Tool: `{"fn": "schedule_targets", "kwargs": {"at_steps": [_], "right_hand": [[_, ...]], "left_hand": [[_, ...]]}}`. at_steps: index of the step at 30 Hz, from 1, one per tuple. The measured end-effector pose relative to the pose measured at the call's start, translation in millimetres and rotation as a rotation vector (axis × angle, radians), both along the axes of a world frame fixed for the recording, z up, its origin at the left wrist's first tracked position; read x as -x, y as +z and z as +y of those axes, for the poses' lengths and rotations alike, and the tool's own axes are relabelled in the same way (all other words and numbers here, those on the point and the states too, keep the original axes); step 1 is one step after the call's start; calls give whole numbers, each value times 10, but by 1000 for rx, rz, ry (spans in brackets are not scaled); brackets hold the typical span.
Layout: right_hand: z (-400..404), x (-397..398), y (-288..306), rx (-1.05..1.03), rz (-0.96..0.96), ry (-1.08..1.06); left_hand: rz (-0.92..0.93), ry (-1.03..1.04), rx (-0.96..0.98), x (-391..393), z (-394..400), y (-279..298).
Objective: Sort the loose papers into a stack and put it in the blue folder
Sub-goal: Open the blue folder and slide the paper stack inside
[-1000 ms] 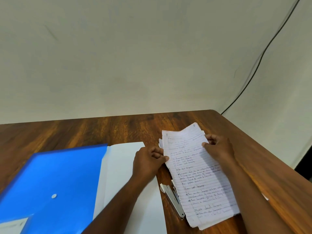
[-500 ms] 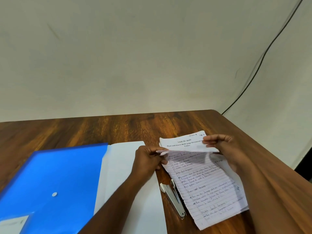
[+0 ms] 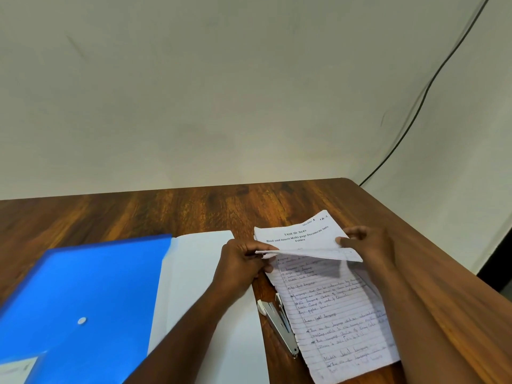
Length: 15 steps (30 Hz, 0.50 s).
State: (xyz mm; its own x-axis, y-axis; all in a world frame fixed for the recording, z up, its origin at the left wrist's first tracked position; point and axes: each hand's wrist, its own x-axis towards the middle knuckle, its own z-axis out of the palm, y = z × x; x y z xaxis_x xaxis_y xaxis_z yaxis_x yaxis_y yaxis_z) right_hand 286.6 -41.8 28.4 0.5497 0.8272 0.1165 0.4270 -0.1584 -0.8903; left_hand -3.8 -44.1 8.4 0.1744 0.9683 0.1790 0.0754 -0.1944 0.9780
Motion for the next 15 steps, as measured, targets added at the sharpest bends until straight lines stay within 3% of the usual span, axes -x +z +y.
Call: {"fn": "schedule_targets", "kwargs": {"at_steps": [9,15], "right_hand": [[-77,68,42,-123,-239,55],[-99,99,130,-106,-125,64]], "left_hand": [[14,12,-3,16,10,-19],[-10,5,-14,14,24,-16]]}}
